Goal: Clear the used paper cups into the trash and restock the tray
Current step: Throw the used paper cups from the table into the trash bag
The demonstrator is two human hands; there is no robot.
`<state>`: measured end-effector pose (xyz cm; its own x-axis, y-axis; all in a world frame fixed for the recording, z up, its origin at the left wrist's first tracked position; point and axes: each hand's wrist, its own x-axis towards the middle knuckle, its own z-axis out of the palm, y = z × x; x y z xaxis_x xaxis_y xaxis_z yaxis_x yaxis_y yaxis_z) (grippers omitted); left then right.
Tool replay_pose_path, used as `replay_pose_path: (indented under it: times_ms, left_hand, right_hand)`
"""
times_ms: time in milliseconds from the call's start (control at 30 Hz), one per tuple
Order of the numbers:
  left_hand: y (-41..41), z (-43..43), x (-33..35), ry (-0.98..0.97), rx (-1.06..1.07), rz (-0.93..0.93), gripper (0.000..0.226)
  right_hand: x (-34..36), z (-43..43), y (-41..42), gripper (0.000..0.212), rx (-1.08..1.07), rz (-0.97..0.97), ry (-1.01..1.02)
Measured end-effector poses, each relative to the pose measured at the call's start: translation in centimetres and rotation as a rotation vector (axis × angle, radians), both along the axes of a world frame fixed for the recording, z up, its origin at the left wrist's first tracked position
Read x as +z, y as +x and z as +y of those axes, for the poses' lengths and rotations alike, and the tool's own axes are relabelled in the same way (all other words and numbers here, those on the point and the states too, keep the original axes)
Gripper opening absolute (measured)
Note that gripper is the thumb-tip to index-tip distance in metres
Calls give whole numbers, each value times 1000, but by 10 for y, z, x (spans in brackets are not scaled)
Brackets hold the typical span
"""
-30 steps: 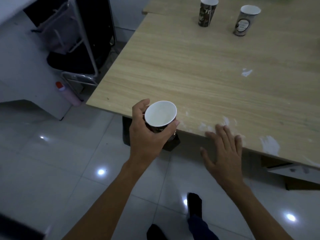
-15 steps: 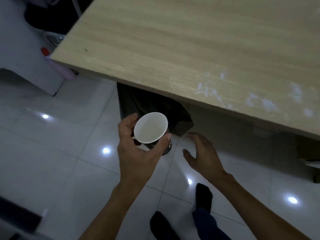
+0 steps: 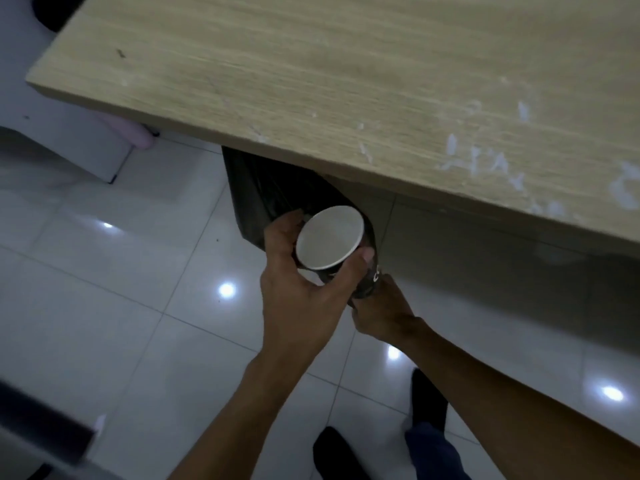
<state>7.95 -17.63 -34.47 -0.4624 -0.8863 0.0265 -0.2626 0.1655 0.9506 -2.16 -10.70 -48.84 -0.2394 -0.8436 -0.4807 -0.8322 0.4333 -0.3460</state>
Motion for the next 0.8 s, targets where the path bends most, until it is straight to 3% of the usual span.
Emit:
replay_pose_path:
  times_ms: [67, 167, 300, 567, 667, 800]
  left_hand:
    - [-6, -3, -5, 58, -23, 0, 74]
    - [-10, -7, -21, 133, -10, -41, 74]
    - [-3, -11, -35, 138, 93, -99, 71]
    - [16, -16, -36, 33, 229, -235, 69]
    - [21, -22, -39, -35, 255, -342, 69]
    - [13, -28, -34, -70, 323, -482, 77]
  right_hand:
    - [3, 3, 8, 39, 11, -7, -1]
    - [6, 15, 14, 43, 86, 2, 210]
    - [8, 22, 16, 65, 7, -68, 323]
    - [17, 19, 21, 99, -415, -392, 296]
    - [26, 22, 22, 100, -627, -559, 188]
    - [35, 27, 28, 94, -692, -592, 242]
